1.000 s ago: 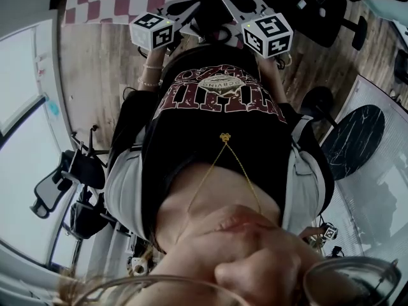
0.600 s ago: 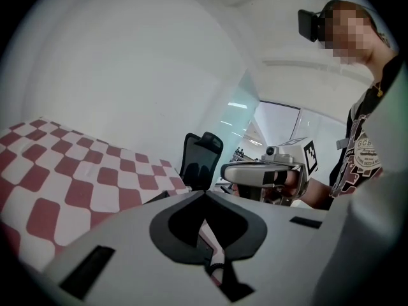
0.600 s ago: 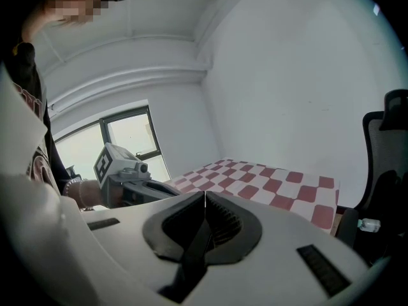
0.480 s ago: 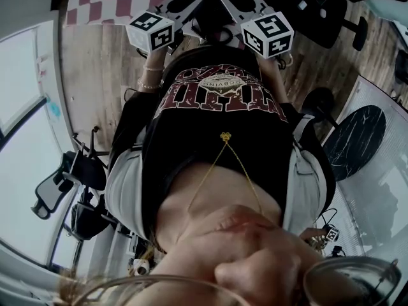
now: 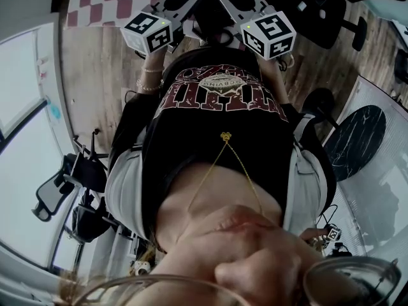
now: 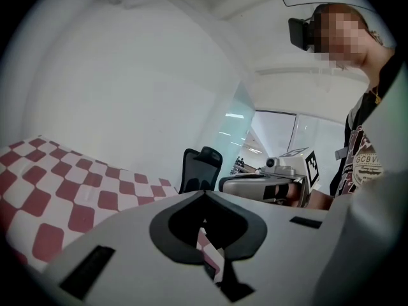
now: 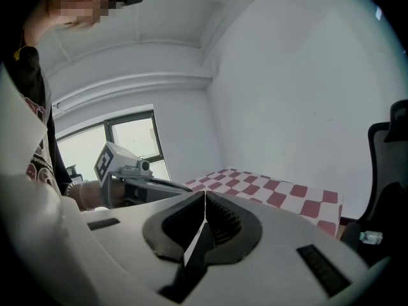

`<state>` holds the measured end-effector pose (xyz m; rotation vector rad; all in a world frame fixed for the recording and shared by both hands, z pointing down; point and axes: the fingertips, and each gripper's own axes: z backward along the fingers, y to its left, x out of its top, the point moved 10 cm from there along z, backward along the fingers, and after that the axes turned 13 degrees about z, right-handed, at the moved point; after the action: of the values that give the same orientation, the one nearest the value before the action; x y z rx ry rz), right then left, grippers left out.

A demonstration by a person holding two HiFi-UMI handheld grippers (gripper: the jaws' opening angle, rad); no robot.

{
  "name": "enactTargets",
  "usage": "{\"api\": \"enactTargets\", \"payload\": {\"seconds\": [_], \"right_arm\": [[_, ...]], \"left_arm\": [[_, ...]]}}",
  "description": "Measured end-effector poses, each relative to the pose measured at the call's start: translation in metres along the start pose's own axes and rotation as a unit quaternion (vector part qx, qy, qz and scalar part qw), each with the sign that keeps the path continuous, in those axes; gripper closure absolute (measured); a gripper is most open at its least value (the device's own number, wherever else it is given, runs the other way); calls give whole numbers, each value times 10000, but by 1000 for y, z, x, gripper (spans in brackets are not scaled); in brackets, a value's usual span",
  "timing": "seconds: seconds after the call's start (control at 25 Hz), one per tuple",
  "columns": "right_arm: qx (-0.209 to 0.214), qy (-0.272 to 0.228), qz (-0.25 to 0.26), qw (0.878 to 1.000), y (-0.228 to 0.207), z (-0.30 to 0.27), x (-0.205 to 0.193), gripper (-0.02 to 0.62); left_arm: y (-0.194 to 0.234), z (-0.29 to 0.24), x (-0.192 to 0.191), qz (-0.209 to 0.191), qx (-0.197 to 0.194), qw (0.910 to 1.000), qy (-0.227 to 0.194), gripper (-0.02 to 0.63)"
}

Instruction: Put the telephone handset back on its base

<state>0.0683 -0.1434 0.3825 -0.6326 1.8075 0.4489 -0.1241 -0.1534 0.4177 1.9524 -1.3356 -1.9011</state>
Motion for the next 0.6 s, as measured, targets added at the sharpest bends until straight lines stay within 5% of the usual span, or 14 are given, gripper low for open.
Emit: {"api": "enactTargets", "payload": {"seconds": [0.6], "right_arm": [[-63,-322,276,9991,-3,7,32,574]], "left_arm": [[-17,7,35,-175,-202,9989,-373,595]]}}
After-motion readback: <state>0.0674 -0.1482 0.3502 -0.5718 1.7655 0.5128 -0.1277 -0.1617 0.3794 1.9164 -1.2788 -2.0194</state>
